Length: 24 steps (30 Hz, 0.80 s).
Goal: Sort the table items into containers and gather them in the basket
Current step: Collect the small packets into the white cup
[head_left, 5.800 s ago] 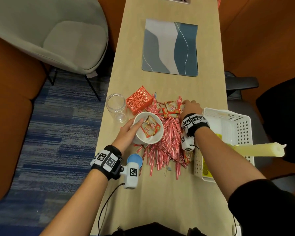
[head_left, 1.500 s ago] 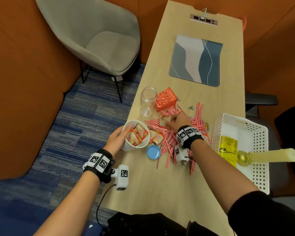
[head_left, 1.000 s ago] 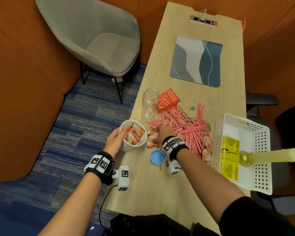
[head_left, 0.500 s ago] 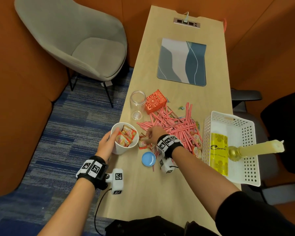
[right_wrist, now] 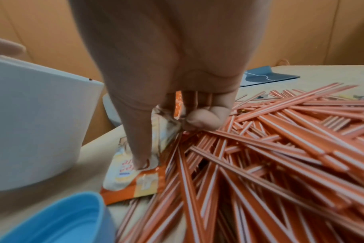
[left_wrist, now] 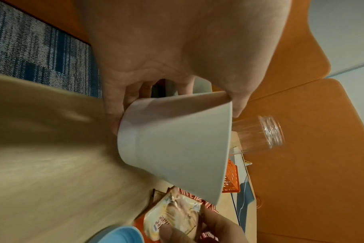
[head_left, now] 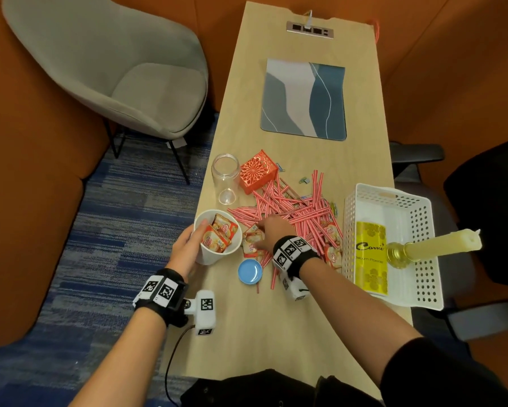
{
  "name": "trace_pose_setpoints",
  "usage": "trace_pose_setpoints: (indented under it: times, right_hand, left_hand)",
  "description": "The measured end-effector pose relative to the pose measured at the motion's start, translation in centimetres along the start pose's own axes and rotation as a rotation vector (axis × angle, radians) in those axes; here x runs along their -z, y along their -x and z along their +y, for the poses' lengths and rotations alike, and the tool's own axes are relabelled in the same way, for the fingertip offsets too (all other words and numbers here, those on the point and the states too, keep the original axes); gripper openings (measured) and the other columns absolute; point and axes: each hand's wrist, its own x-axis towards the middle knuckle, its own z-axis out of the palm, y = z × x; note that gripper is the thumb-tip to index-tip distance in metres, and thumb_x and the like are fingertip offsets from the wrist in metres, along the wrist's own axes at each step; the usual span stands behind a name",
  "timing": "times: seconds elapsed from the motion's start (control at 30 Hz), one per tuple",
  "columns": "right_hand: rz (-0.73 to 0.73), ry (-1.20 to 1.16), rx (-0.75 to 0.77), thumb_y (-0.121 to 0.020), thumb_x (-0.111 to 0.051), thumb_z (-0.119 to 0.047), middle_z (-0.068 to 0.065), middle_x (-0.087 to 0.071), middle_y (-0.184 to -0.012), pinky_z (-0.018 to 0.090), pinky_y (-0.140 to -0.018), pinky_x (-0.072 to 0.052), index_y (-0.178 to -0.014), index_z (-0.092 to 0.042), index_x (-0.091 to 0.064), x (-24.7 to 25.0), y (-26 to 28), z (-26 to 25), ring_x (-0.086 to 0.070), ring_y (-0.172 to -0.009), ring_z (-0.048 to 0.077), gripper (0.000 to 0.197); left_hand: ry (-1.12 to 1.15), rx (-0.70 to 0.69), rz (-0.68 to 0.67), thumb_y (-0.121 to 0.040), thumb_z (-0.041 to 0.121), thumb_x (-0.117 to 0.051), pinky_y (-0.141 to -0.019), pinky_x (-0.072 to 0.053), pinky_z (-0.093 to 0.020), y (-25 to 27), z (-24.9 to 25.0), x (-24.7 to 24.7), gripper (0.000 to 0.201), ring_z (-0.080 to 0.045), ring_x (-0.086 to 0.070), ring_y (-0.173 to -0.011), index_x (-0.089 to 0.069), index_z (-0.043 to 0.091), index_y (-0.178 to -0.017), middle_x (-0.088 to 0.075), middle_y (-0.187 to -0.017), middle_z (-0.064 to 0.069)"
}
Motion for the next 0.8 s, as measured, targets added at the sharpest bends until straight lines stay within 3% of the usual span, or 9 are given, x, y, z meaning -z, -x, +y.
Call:
trace_pose_setpoints:
  times: [0.07,0.13,0.23,0.3,0.4,0.47,0.6,0.7,0.8]
  right_hand:
    - [-0.002,-0.122,-0.007,-0.076,-0.081,-0.037,-0.002,-0.063,-0.085,0.027,-0.069,-0.051,-0.098,-0.020,-0.070,0.7,0.4,0.4,-0.061,-0.082,0.018,0.030]
    - [0.018,-0.255,-0.050,-0.075,-0.082,-0.032,-0.005,-0.056,-0.070,0.022,-0.057,-0.041,-0.079,-0.019,-0.065,1.7,1.0,1.4,-0.053,-0.067,0.014,0.022]
    - [0.144,-0.457,-0.098,-0.072,-0.086,-0.030,0.000,-0.068,-0.084,0.027,-0.065,-0.052,-0.099,-0.012,-0.071,3.7,2.1,3.8,-0.061,-0.075,0.015,0.036]
    - [0.214,-0.618,-0.070,-0.071,-0.086,-0.033,0.004,-0.072,-0.093,0.027,-0.062,-0.054,-0.109,-0.011,-0.070,5.6,3.3,5.0,-0.066,-0.078,0.017,0.047]
    - [0.132,-0.814,0.056,-0.071,-0.088,-0.029,0.015,-0.074,-0.090,0.028,-0.057,-0.051,-0.112,-0.008,-0.069,8.1,5.5,5.1,-0.067,-0.070,0.020,0.049]
    - [0.027,-0.791,0.089,-0.070,-0.088,-0.025,0.025,-0.070,-0.095,0.029,-0.055,-0.048,-0.111,-0.006,-0.069,8.7,6.5,4.4,-0.059,-0.065,0.021,0.049]
    - [0.005,-0.559,0.071,-0.078,-0.082,-0.024,0.012,-0.073,-0.096,0.027,-0.060,-0.054,-0.118,-0.009,-0.068,8.1,7.3,3.2,-0.064,-0.066,0.016,0.045]
    - [0.233,-0.437,0.051,-0.079,-0.080,-0.025,0.002,-0.071,-0.098,0.018,-0.066,-0.048,-0.120,-0.016,-0.066,6.7,7.9,2.9,-0.060,-0.073,0.011,0.044]
    - [0.372,-0.503,0.021,-0.075,-0.083,-0.023,-0.002,-0.064,-0.096,0.023,-0.072,-0.050,-0.120,-0.025,-0.061,5.3,8.3,2.6,-0.056,-0.076,0.007,0.050]
  left_hand:
    - [-0.015,-0.011,0.002,-0.086,0.059,-0.068,-0.103,-0.050,-0.043,0.3,0.1,-0.4,0.047,-0.016,-0.068,-0.109,-0.070,0.027,-0.120,-0.074,-0.115,0.002]
    - [-0.015,-0.026,0.002,-0.089,0.056,-0.065,-0.100,-0.051,-0.040,0.6,0.4,-0.7,0.045,-0.015,-0.067,-0.108,-0.068,0.025,-0.122,-0.073,-0.116,0.001]
    - [-0.030,-0.042,-0.017,-0.089,0.058,-0.064,-0.094,-0.051,-0.037,0.8,0.5,-1.4,0.041,-0.011,-0.066,-0.105,-0.069,0.028,-0.118,-0.073,-0.114,0.003]
    - [-0.055,-0.057,-0.038,-0.083,0.064,-0.067,-0.099,-0.051,-0.040,0.9,0.8,-1.9,0.043,-0.012,-0.067,-0.105,-0.071,0.032,-0.111,-0.074,-0.113,0.004]
    - [-0.090,-0.088,-0.107,-0.081,0.067,-0.067,-0.101,-0.052,-0.044,1.1,1.0,-3.2,0.048,-0.015,-0.069,-0.107,-0.071,0.033,-0.115,-0.075,-0.111,0.005]
    - [-0.102,-0.095,-0.165,-0.089,0.062,-0.061,-0.091,-0.056,-0.040,1.5,1.4,-4.4,0.042,-0.015,-0.069,-0.107,-0.069,0.033,-0.118,-0.075,-0.111,0.005]
    - [-0.117,-0.146,-0.257,-0.093,0.054,-0.059,-0.070,-0.054,-0.020,2.7,2.3,-6.4,0.036,-0.004,-0.072,-0.094,-0.068,0.031,-0.120,-0.076,-0.107,0.008]
    - [-0.128,-0.169,-0.292,-0.086,0.057,-0.065,-0.082,-0.055,-0.023,2.9,2.3,-7.3,0.047,-0.009,-0.072,-0.101,-0.068,0.030,-0.125,-0.076,-0.110,0.007]
    - [-0.145,-0.165,-0.301,-0.084,0.060,-0.065,-0.086,-0.055,-0.026,2.8,2.2,-7.7,0.047,-0.008,-0.072,-0.100,-0.069,0.032,-0.122,-0.076,-0.109,0.007]
